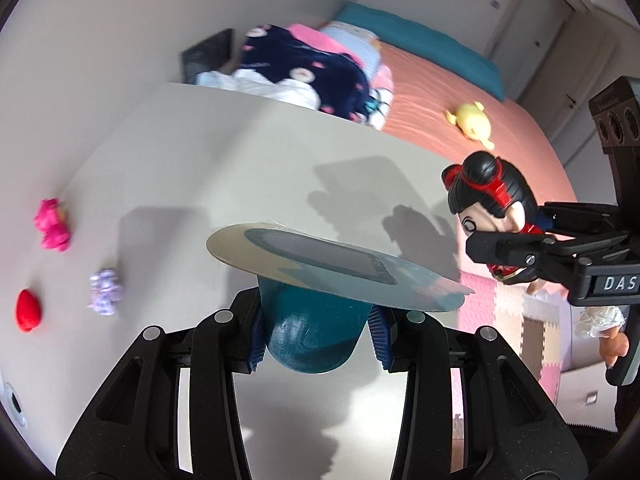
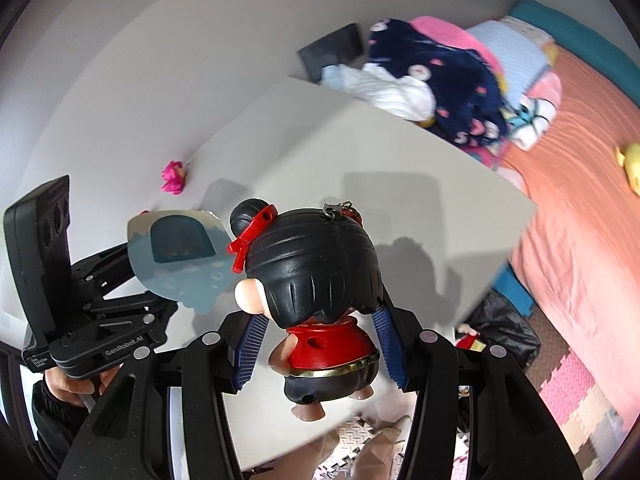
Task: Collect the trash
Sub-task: 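Carry the teal fan and doll figure over the trash bag and release both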
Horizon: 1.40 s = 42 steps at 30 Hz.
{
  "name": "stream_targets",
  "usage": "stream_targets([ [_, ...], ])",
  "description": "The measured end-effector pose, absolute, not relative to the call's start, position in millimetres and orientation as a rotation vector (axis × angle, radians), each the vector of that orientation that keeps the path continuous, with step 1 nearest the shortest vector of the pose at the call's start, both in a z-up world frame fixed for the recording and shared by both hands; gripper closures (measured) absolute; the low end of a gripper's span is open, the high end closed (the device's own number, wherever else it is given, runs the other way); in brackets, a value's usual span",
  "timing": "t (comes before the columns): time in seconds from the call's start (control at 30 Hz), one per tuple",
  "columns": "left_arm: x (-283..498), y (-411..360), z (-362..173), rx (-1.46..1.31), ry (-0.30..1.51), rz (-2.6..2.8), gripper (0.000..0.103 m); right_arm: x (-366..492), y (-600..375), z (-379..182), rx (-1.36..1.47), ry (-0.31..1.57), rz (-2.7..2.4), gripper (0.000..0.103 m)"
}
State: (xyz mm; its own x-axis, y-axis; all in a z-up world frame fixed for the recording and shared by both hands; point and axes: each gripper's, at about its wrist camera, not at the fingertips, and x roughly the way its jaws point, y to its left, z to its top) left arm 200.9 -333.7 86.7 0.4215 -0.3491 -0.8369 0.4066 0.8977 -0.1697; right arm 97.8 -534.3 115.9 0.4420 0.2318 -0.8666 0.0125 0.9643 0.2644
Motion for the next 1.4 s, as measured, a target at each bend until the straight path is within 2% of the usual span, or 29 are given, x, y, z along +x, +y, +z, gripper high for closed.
stream_targets([
  [0.73,167.5,-512.5,66.0,0.257,1.074,-0.797,0.062,-30.5,-677.9,108.0,0.438,1.032,-0.143,0.05],
  [1.27,152.1,-577.8,54.2,0.35,1.096,-0.921,0.061,-71.4,-729.4,93.2,0.525,1.031,-0.261,0.05],
  [1.3,153.7,-579.6,52.8,0.351,1.11,-0.93,0.056,-71.9,-733.1,92.5,0.533,1.032,-0.271,0.048],
  [1.33,156.6,-582.2,50.4,0.367,1.124,-0.92,0.029,-72.4,-736.7,91.9,0.542,1.032,-0.281,0.041],
  [1.37,157.5,-584.7,49.9,0.393,1.115,-0.885,0.007,-72.7,-738.7,92.3,0.547,1.03,-0.288,0.036],
  [1.4,157.5,-585.5,50.9,0.414,1.091,-0.857,0.006,-75.3,-743.1,94.4,0.553,1.019,-0.313,0.027],
])
